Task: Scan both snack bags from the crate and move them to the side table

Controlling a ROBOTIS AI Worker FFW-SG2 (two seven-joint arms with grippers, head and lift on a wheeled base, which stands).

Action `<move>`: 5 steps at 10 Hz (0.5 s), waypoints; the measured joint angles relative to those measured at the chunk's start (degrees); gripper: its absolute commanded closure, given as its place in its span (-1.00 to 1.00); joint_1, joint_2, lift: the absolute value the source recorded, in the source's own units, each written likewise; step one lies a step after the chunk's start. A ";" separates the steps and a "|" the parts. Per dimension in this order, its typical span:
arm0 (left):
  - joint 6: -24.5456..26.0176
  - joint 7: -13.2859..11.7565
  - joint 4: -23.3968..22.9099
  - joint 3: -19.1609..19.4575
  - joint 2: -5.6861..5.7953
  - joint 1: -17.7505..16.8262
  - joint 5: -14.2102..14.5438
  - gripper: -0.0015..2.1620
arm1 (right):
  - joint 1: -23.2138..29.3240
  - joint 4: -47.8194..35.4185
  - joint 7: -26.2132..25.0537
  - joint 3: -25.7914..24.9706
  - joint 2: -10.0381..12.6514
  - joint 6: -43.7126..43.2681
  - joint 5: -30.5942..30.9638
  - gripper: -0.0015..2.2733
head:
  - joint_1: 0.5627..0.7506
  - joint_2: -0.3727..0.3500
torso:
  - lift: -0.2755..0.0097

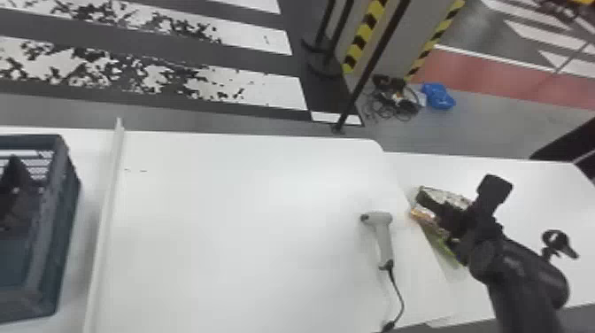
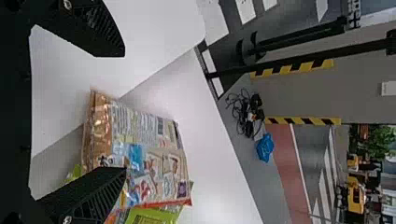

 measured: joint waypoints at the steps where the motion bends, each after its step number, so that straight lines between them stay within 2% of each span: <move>1: 0.39 0.21 -0.60 0.05 -0.05 0.22 -0.08 -0.94 | 1.87 -5.32 0.02 0.65 1.93 0.09 -0.19 -0.95 | 0.41 -0.94 | 0.73; 3: 2.17 0.62 -1.89 0.45 0.17 0.71 -0.16 -0.94 | 5.92 -14.49 0.37 2.71 5.47 -5.63 -0.26 -0.93 | 0.41 -0.93 | 0.73; 5: 6.57 0.87 -3.68 0.87 0.28 1.02 -0.16 -0.94 | 11.25 -24.13 0.73 5.47 8.62 -12.02 1.80 -0.93 | 0.41 -0.72 | 0.73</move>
